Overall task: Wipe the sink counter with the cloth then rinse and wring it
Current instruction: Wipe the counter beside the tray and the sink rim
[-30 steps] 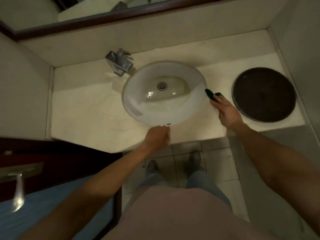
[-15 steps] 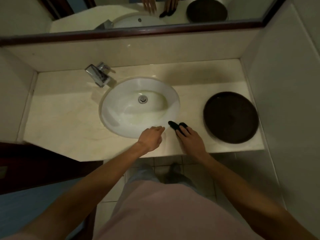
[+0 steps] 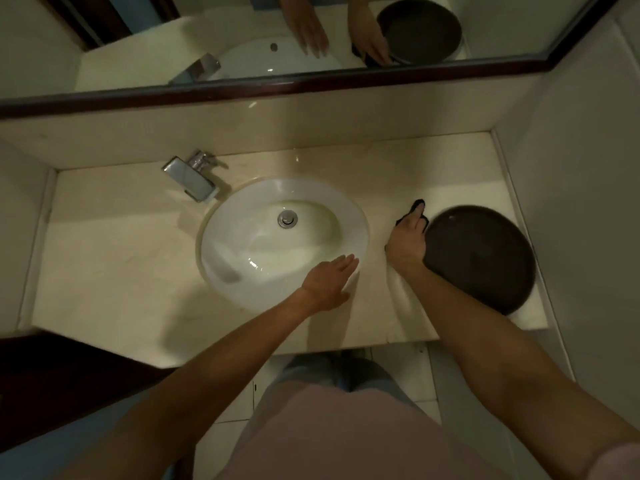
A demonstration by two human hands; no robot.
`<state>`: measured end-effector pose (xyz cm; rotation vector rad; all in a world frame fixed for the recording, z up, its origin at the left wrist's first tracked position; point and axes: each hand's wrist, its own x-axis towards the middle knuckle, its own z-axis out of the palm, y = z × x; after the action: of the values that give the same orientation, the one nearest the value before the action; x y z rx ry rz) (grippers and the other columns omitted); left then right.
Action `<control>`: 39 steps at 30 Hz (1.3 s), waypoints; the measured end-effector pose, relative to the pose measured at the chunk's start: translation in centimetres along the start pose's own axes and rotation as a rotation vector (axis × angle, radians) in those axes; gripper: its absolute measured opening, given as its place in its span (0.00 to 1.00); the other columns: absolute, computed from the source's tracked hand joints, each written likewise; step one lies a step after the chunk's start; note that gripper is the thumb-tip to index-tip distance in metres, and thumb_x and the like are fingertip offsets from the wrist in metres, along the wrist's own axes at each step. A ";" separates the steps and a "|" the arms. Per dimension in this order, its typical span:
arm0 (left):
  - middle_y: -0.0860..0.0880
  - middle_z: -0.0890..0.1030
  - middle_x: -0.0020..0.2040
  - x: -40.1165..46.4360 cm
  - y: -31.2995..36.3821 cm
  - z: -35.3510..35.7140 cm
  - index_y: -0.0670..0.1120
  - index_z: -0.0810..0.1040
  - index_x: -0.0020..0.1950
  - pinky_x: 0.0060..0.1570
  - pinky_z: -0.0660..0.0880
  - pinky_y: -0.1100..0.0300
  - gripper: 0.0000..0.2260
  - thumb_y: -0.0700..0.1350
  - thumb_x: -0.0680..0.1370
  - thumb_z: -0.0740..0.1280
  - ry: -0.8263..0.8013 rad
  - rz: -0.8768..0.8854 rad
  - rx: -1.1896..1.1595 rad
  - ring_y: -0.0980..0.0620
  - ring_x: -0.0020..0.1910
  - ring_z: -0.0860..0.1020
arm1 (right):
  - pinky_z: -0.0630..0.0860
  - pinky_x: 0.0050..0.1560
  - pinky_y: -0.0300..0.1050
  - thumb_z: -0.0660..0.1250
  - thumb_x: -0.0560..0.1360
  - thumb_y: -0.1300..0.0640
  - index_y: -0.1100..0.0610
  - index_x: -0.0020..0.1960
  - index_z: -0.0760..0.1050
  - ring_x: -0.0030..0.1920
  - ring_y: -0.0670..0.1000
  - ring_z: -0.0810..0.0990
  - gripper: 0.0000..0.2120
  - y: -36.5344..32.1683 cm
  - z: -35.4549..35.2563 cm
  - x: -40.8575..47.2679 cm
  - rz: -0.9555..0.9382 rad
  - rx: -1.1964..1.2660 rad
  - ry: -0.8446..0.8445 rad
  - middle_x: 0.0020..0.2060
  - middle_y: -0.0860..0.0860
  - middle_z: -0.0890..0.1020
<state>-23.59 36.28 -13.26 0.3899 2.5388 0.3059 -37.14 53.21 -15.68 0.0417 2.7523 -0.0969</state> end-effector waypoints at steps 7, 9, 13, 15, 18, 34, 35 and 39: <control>0.49 0.47 0.82 1.4 -1.2 1.6 0.48 0.43 0.82 0.76 0.59 0.47 0.56 0.63 0.68 0.76 -0.069 0.133 0.101 0.45 0.80 0.52 | 0.42 0.80 0.62 0.62 0.78 0.62 0.80 0.75 0.44 0.79 0.72 0.44 0.39 2.0 -2.5 9.1 0.105 0.145 -0.015 0.76 0.76 0.47; 0.50 0.47 0.83 1.6 -1.4 1.9 0.48 0.43 0.82 0.76 0.59 0.46 0.55 0.59 0.69 0.77 -0.078 0.137 0.120 0.46 0.80 0.51 | 0.42 0.80 0.62 0.60 0.80 0.62 0.78 0.77 0.45 0.79 0.71 0.45 0.35 2.5 -3.1 10.8 0.147 0.226 0.012 0.77 0.75 0.47; 0.51 0.47 0.82 2.0 -1.4 1.8 0.50 0.43 0.82 0.76 0.56 0.47 0.55 0.58 0.68 0.77 -0.077 0.132 0.149 0.46 0.81 0.49 | 0.44 0.81 0.58 0.52 0.80 0.62 0.73 0.79 0.46 0.81 0.67 0.46 0.32 1.0 -1.6 11.8 0.049 0.232 0.121 0.80 0.69 0.50; 0.51 0.47 0.82 2.1 -1.2 1.8 0.49 0.43 0.82 0.77 0.55 0.47 0.55 0.57 0.68 0.78 -0.074 0.109 0.163 0.47 0.81 0.49 | 0.46 0.81 0.56 0.54 0.79 0.67 0.69 0.80 0.44 0.81 0.64 0.47 0.33 -1.2 -0.7 10.9 -0.147 0.221 0.104 0.81 0.65 0.48; 0.50 0.48 0.82 2.1 -0.6 1.5 0.49 0.44 0.82 0.77 0.57 0.46 0.53 0.57 0.69 0.77 -0.070 0.086 0.163 0.48 0.81 0.50 | 0.59 0.79 0.55 0.59 0.75 0.73 0.65 0.82 0.48 0.79 0.63 0.55 0.38 -5.4 0.8 8.8 -0.509 0.247 0.134 0.81 0.62 0.54; 0.48 0.45 0.82 6.5 3.4 -1.4 0.46 0.42 0.82 0.77 0.57 0.50 0.61 0.56 0.63 0.81 -0.029 -0.078 0.122 0.48 0.81 0.49 | 0.58 0.77 0.63 0.58 0.79 0.68 0.65 0.81 0.54 0.78 0.66 0.59 0.32 15.2 -10.0 23.2 -0.200 0.213 0.387 0.78 0.66 0.60; 0.48 0.44 0.82 6.5 3.5 -1.3 0.46 0.41 0.82 0.77 0.57 0.50 0.61 0.56 0.63 0.81 -0.028 -0.080 0.117 0.48 0.81 0.49 | 0.55 0.79 0.60 0.56 0.81 0.66 0.63 0.82 0.53 0.79 0.64 0.57 0.31 16.3 -9.5 23.7 -0.168 0.235 0.345 0.79 0.64 0.59; 0.51 0.44 0.82 6.6 3.4 -1.3 0.49 0.40 0.82 0.76 0.58 0.50 0.61 0.56 0.63 0.81 -0.018 -0.087 0.092 0.48 0.81 0.49 | 0.47 0.81 0.50 0.49 0.85 0.63 0.63 0.82 0.48 0.81 0.59 0.53 0.27 16.8 -6.9 24.5 -0.134 0.356 0.304 0.82 0.59 0.54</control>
<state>-28.95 41.46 -14.39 0.3137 2.5504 0.1526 -61.70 70.82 -19.63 -0.0353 2.9998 -0.6673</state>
